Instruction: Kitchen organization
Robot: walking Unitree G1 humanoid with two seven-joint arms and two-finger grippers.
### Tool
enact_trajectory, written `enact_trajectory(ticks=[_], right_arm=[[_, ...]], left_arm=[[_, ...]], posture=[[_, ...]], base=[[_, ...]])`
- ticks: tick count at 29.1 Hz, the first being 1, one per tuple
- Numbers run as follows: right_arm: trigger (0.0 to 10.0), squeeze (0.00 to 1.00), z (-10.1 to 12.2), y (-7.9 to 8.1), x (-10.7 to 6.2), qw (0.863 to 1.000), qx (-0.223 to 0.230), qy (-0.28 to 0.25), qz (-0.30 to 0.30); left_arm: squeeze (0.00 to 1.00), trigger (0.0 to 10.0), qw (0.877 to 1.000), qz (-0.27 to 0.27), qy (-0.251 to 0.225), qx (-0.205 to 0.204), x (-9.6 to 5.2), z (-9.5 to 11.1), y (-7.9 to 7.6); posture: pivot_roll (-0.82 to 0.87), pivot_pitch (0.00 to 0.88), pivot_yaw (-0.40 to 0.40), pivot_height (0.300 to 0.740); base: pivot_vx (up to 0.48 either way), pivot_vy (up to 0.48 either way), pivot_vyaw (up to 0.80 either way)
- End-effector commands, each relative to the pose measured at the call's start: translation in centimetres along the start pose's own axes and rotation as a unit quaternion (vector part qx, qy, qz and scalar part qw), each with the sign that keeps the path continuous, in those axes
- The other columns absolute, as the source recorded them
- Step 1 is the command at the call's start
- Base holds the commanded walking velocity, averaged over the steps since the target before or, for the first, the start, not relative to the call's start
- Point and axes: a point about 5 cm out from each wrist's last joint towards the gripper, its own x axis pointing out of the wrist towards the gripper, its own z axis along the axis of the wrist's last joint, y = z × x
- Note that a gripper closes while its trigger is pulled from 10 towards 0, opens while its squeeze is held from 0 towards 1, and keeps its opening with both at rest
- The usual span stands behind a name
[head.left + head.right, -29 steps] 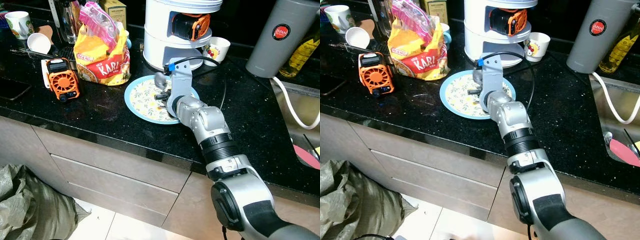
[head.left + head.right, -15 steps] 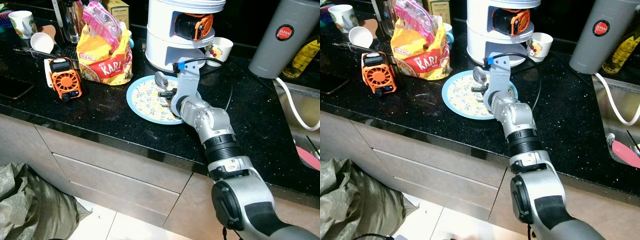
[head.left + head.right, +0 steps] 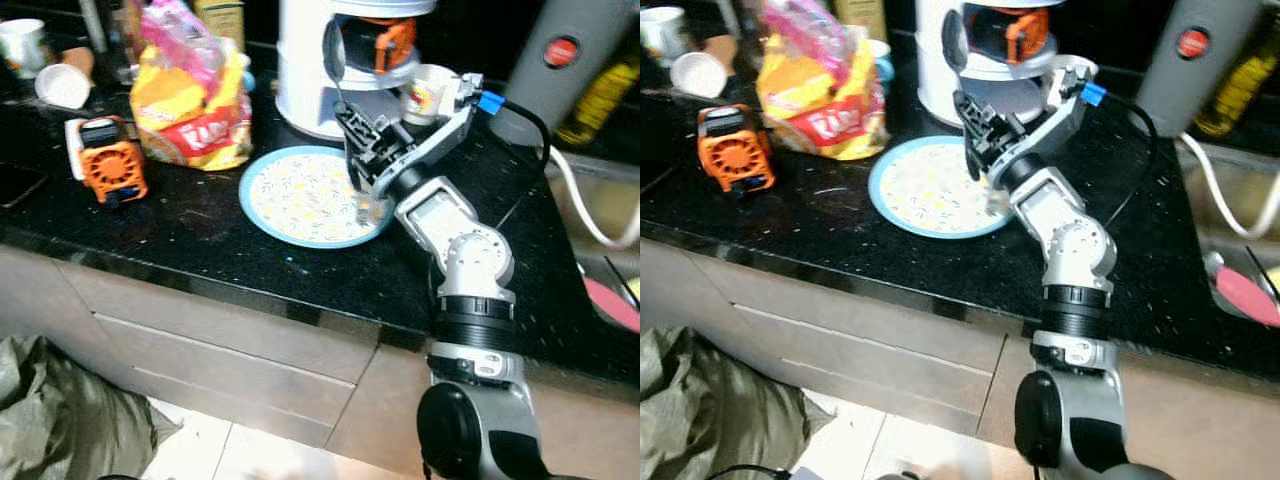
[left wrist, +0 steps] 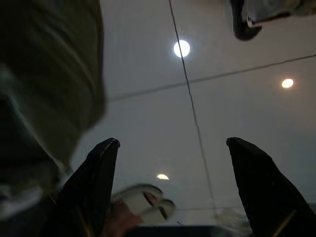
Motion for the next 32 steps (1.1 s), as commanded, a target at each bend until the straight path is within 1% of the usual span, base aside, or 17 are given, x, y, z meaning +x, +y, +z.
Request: enact_trajectory(ticks=[1,6,9,10,11,14,15,16,19,20,21,22,23,24,26,28,32], right_arm=[[0.0,0.0,1.1,-0.6,-0.5,1.0,-0.002,-0.026,-0.015],[0.0,0.0,2.4,-1.2,-0.8,0.998,-0.025,-0.042,-0.035],[0.0,0.0,3.3,-1.6,-0.9,0.994,-0.079,-0.047,-0.063],[0.8,0.0,3.5,-1.8,-0.9,0.991,-0.103,-0.046,-0.075],[4.2,0.0,3.7,-1.8,-0.8,0.989,-0.115,-0.046,-0.081],[4.2,0.0,4.2,-2.0,-0.4,0.983,-0.149,-0.044,-0.102],[3.9,0.0,4.3,-2.2,-0.2,0.981,-0.158,-0.04,-0.11],[3.9,0.0,4.3,-2.2,-0.2,0.98,-0.158,-0.039,-0.111],[3.8,0.0,4.6,-2.8,0.1,0.971,-0.193,-0.035,-0.14],[7.7,0.0,4.7,-3.1,0.2,0.966,-0.205,-0.032,-0.155],[8.2,0.0,4.7,-3.3,0.3,0.964,-0.21,-0.03,-0.162],[9.2,0.0,4.8,-3.6,0.5,0.958,-0.223,-0.026,-0.177],[9.2,0.0,4.8,-3.8,0.6,0.955,-0.231,-0.023,-0.186],[10.0,0.0,4.9,-3.8,0.7,0.952,-0.239,-0.023,-0.191],[10.0,0.0,5.0,-3.9,0.8,0.949,-0.246,-0.024,-0.194],[10.0,0.0,5.1,-4.1,1.0,0.937,-0.278,-0.017,-0.211],[10.0,0.0,4.2,-4.0,1.3,0.937,-0.284,-0.006,-0.203]], left_arm=[[0.0,10.0,1.0,-0.002,0.0,0.005,0.0,0.0,-0.1],[0.0,10.0,1.0,-0.001,-0.001,0.004,0.0,0.1,0.0],[0.0,10.0,1.0,-0.001,-0.001,0.003,0.0,0.2,0.1],[0.0,10.0,1.0,-0.001,-0.001,0.003,0.0,0.2,0.1],[0.0,10.0,1.0,-0.001,-0.001,0.003,0.0,0.2,0.1],[0.0,10.0,1.0,-0.002,-0.002,0.003,0.0,0.3,0.1],[0.0,10.0,1.0,-0.002,-0.002,0.003,0.0,0.3,0.1],[0.0,10.0,1.0,-0.002,-0.002,0.003,0.0,0.3,0.1],[0.0,10.0,1.0,-0.003,-0.003,0.002,0.0,0.3,0.1],[0.0,10.0,1.0,-0.003,-0.003,0.002,0.0,0.3,0.0],[0.0,10.0,1.0,-0.003,-0.003,0.002,0.0,0.3,0.0],[0.0,10.0,1.0,-0.004,-0.002,0.002,0.0,0.3,0.0],[0.0,10.0,1.0,-0.004,-0.002,0.002,0.0,0.2,-0.1],[0.0,10.0,1.0,-0.004,-0.001,0.001,0.0,0.2,-0.1],[0.0,10.0,1.0,-0.004,-0.001,0.001,0.0,0.2,-0.2],[0.0,10.0,1.0,-0.005,-0.001,0.001,0.0,0.1,-0.3],[0.0,10.0,1.0,-0.01,-0.003,-0.004,0.0,0.1,-0.5]], posture=[[0.07,0.068,-0.05,0.74],[0.07,0.068,-0.049,0.74],[0.07,0.068,-0.045,0.74],[0.07,0.068,-0.044,0.74],[0.07,0.069,-0.044,0.74],[0.07,0.069,-0.045,0.74],[0.07,0.069,-0.045,0.74],[0.07,0.069,-0.045,0.74],[0.07,0.072,-0.045,0.74],[0.07,0.072,-0.045,0.74],[0.08,0.075,-0.046,0.74],[0.08,0.077,-0.048,0.74],[0.08,0.079,-0.049,0.74],[0.08,0.08,-0.049,0.74],[0.08,0.08,-0.049,0.74],[0.08,0.087,-0.05,0.74],[0.08,0.091,-0.049,0.74]], base=[[0.0,0.0,-0.79],[0.0,0.0,-0.79],[0.0,0.0,-0.8],[0.0,0.0,0.0],[0.0,0.0,0.0],[0.0,0.0,-0.27],[0.0,0.0,-0.79],[0.0,0.0,-0.79],[0.0,0.0,-0.78],[0.0,0.0,-0.8],[0.0,0.0,-0.71],[0.0,0.0,-0.73],[0.0,0.0,-0.73],[0.0,0.0,-0.8],[0.0,0.0,-0.8],[0.0,0.0,0.0],[0.0,-0.063,0.0]])
